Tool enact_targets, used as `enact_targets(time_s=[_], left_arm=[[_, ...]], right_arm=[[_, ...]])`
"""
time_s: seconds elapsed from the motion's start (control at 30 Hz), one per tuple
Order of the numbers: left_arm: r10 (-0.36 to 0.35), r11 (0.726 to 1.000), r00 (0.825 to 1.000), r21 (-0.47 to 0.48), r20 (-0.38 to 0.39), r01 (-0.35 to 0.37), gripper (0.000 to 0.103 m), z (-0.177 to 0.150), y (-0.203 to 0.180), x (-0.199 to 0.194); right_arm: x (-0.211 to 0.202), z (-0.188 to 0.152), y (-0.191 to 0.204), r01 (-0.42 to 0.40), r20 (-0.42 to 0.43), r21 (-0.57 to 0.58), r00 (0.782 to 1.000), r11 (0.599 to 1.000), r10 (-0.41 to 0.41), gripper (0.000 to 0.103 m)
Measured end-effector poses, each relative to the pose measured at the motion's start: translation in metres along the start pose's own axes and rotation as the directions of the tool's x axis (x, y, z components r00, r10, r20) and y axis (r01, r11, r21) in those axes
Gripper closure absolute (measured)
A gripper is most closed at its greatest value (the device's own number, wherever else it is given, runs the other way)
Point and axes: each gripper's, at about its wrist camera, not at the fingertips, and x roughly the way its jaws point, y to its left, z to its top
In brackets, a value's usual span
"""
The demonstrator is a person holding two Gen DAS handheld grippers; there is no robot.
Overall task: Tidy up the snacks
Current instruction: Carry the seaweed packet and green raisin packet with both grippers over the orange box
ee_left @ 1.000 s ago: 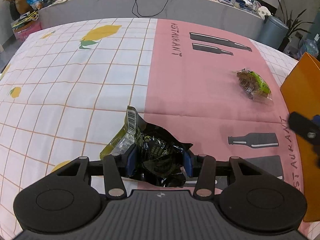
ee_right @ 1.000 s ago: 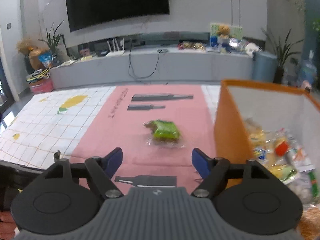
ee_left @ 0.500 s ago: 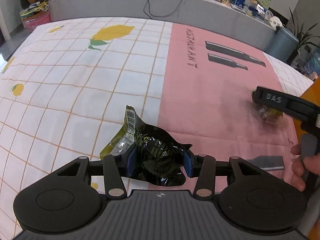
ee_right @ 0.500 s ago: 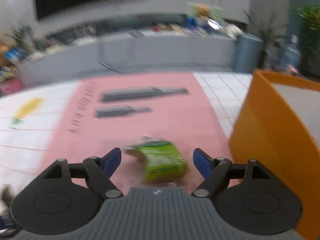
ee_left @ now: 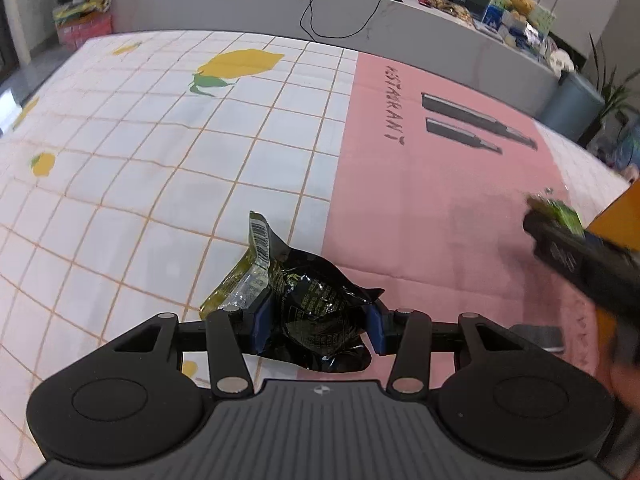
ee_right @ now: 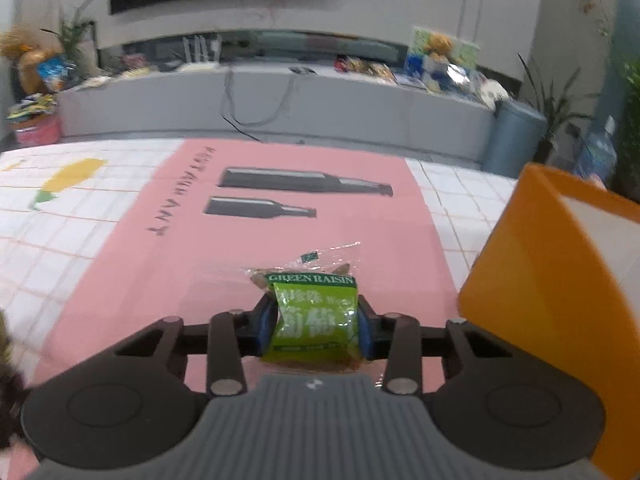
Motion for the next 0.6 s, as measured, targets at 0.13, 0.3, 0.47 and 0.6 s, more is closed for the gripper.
enact_targets(time_s=[0.13,0.3,0.47,0.6], left_arm=[[-0.069,0.997,0.998,-0.046,0.002,0.069,0.051,0.004,0.008,-0.003],[-0.115,0.991,0.993,-0.06,0.027,0.116,0.052,0.005,0.011,-0.009],[-0.112,0.993,0.989,0.04,0.095,0.109,0.052,-0.001,-0.001,-0.022],[-0.14,0.989,0.983,0.07,0.118,0.133,0.052,-0.003,-0.009,-0.03]], right_arm=[[-0.035,-0.002,-0.01,-0.065,0.044,0.023,0.997,0.998,0.064,0.064],[-0.077,-0.006,-0.028,-0.167,0.124,0.075,0.98,0.983,0.157,0.064],[-0.111,-0.012,-0.048,-0.221,0.195,0.135,0.962,0.966,0.193,0.064],[-0.127,-0.013,-0.065,-0.227,0.222,0.178,0.957,0.957,0.186,0.064]])
